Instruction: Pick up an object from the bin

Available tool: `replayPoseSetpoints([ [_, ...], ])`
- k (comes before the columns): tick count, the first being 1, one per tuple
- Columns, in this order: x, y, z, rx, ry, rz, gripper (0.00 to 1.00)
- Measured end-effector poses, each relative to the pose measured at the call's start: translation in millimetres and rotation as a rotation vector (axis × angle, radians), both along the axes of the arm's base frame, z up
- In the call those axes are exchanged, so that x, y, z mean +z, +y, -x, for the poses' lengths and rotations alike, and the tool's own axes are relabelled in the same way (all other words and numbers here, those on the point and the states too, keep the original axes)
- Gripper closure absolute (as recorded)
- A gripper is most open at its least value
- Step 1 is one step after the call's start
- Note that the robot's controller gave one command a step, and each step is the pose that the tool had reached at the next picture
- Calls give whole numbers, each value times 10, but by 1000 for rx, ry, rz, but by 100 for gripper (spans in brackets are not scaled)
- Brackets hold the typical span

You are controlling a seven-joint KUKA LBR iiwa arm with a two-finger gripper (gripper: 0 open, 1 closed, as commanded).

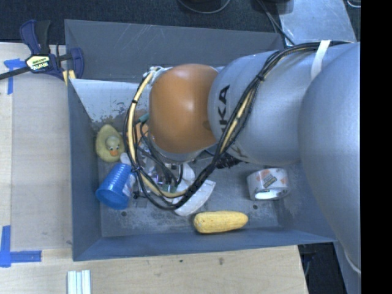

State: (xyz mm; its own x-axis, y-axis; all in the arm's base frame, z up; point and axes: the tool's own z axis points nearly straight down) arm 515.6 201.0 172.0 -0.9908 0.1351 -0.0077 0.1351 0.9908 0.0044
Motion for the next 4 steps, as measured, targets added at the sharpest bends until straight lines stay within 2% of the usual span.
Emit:
replayPoseSetpoints([
  [1,-65,-12,19,99,10,5,0],
  [2,-180,86,-106,132,-10,-1,0],
  [3,-766,66,-242,46,1,1,0],
  [4,-1012,276,-489,525,-4,19,100],
])
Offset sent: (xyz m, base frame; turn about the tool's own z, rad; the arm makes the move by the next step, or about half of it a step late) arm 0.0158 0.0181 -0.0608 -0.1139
